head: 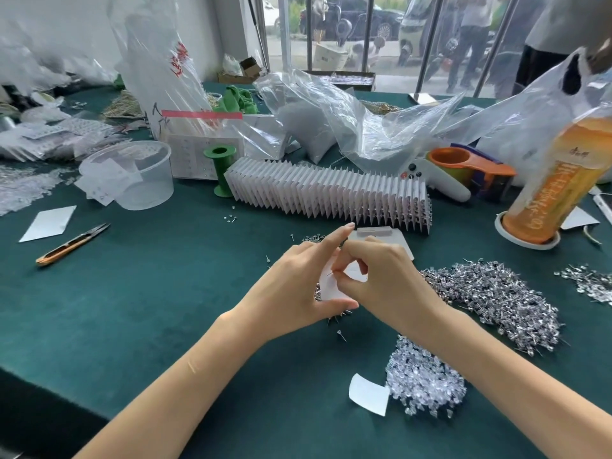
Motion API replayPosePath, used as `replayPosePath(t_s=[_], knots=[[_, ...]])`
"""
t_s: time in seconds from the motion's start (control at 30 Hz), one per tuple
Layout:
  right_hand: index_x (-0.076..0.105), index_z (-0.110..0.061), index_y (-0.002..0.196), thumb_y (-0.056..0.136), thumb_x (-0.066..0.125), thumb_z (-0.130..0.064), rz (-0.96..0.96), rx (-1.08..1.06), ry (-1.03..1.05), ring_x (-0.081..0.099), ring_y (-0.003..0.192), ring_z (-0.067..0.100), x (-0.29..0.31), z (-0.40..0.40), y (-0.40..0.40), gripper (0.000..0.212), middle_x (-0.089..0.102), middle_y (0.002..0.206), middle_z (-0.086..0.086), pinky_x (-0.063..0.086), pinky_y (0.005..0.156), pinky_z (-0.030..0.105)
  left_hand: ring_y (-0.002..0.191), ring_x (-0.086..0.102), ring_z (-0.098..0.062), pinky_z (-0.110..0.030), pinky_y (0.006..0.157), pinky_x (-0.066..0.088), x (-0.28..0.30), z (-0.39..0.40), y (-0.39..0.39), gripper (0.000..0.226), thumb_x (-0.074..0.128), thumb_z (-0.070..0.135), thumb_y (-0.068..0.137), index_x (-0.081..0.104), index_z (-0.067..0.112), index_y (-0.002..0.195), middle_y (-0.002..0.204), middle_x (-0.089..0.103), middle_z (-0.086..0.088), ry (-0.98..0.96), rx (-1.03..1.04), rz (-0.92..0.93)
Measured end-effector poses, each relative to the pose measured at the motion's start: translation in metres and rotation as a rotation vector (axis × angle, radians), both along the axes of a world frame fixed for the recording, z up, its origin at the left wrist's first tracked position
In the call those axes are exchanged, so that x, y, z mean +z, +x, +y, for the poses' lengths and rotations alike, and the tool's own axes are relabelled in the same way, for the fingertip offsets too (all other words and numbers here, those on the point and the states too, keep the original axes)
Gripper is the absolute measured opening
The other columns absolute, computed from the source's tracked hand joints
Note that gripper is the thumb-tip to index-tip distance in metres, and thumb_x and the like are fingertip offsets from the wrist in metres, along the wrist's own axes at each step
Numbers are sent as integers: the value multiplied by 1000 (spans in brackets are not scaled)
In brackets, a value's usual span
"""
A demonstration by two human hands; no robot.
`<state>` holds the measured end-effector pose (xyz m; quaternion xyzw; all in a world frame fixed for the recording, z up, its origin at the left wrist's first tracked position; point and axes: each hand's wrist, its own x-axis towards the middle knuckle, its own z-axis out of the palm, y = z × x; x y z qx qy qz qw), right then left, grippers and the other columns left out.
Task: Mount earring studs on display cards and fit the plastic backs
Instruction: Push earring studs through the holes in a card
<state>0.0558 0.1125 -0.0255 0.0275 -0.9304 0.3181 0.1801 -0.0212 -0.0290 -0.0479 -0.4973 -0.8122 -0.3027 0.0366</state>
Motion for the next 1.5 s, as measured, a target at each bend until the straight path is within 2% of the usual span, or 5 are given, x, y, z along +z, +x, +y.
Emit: replayPosePath(t_s=[0.23,0.37,0.77,1.0,1.5], knots=[[63,-7,74,74,67,3,61,13,94,38,65,4,3,-4,2,11,34,60,-28,37,65,13,94,38,2,5,90,18,1,0,1,95,77,37,73,23,19,148,101,49,14,11,4,4],[62,-9,75,79,65,1,62,56,134,42,77,11,1,-4,0,11,52,69,-19,41,76,32,90,35,6,5,90,18,-2,0,0,96,77,34,73,20,21,149,97,50,12,15,5,-2],[71,-25,86,81,70,-12,114,13,0,50,68,6,1,22,20,14,62,76,-15,39,66,15,114,48,-8,-17,96,33,-5,-2,-8,97,74,48,72,13,38,147,122,58,13,36,69,-118],[66,-32,86,84,66,-46,-220,68,244,42,58,-3,-15,8,30,14,60,70,-18,26,73,20,111,51,-11,-19,90,35,-8,-5,-16,98,76,47,71,14,36,147,120,59,6,75,188,-107],[66,-16,84,91,61,-16,-114,116,354,53,68,12,-14,-5,35,8,67,78,-7,28,80,24,109,51,-10,-15,87,32,-5,-7,-15,95,74,51,71,16,37,145,120,58,9,55,176,-88]])
